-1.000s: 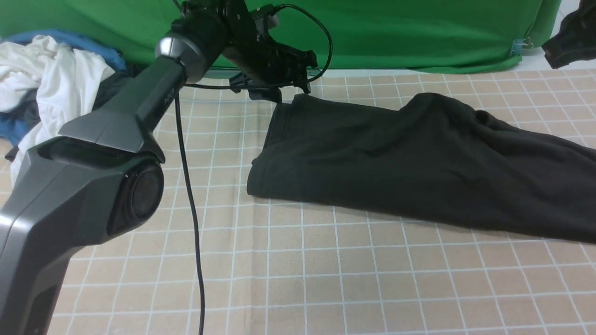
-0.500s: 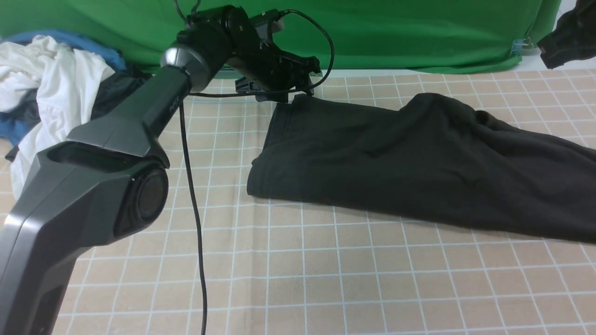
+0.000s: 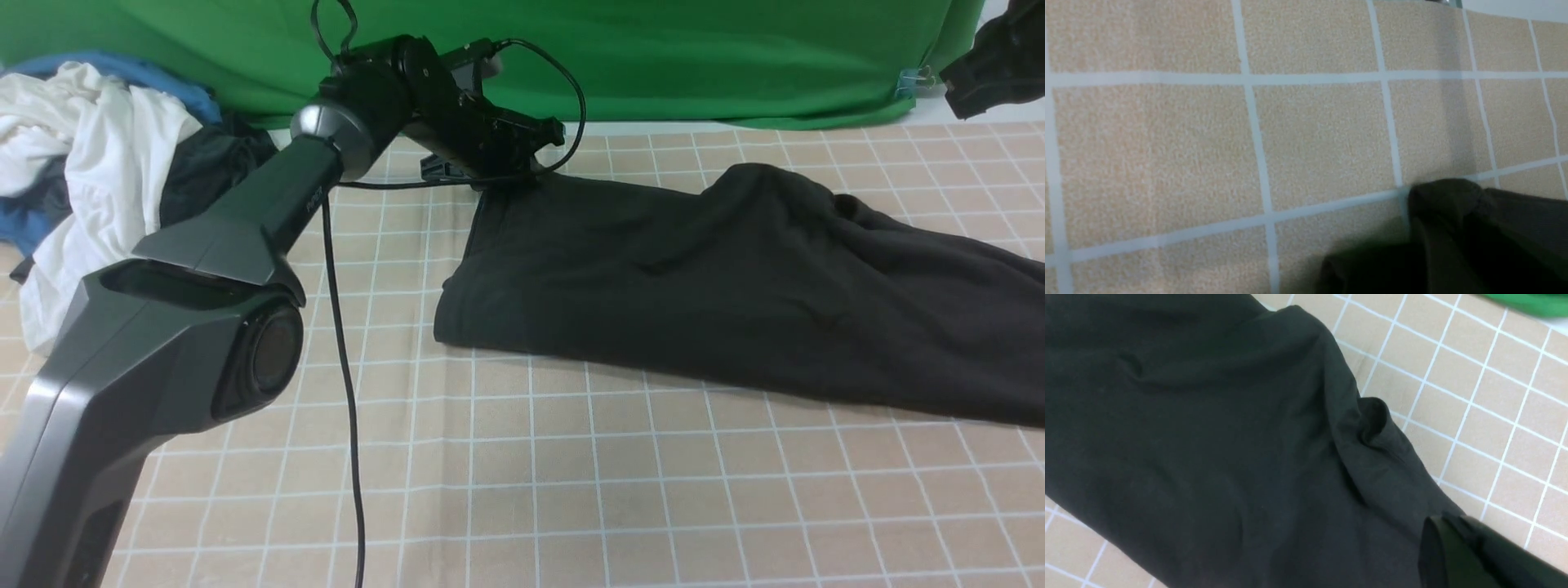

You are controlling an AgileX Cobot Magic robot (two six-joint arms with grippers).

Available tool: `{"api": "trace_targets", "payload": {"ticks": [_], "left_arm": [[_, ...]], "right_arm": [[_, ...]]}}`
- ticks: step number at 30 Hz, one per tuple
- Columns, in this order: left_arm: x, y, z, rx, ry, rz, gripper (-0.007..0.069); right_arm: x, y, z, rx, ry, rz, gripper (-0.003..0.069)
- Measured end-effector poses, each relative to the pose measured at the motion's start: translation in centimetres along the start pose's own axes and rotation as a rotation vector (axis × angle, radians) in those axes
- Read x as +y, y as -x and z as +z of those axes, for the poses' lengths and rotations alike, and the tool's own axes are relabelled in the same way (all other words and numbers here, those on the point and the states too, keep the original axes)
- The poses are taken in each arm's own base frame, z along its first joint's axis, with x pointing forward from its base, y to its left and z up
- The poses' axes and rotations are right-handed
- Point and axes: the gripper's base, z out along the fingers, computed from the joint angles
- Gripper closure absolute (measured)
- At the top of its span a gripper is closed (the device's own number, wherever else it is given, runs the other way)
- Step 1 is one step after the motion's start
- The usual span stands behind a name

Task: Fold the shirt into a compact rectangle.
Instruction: 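Fold the black garment in half by bringing its near edge over to the far edge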

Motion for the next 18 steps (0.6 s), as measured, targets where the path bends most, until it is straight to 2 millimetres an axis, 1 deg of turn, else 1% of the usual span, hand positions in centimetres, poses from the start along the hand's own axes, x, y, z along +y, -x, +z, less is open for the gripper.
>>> {"api": "trace_targets", "payload": {"ticks": [2,5,8,10,12,16,18], "left_arm": [[0.1,0.0,0.0,0.003,0.005,0.003,0.0605],[0.2,0.2,-0.5,0.01,0.015,0.01,0.0612],[0.7,0.8,-1.8,0.023,0.032,0.014,0.0612],[1.3,1.5,-3.3,0.032,0.047,0.013,0.0612],[1.9,1.8,-4.3,0.052,0.069,0.015,0.0612],[3.0,1.8,-4.6,0.078,0.119,0.03,0.061],[3.3,1.8,-4.6,0.077,0.127,0.032,0.061]], "right_arm": [[0.0,0.0,0.0,0.0,0.001,0.0,0.0632],[0.0,0.0,0.0,0.0,0.001,0.0,0.0632],[0.0,0.0,0.0,0.0,0.001,0.0,0.0632],[0.0,0.0,0.0,0.0,0.001,0.004,0.0632],[0.0,0.0,0.0,0.0,0.001,0.019,0.0632],[0.0,0.0,0.0,-0.001,0.002,0.027,0.0632],[0.1,0.0,0.0,0.0,0.003,0.029,0.0632]]}}
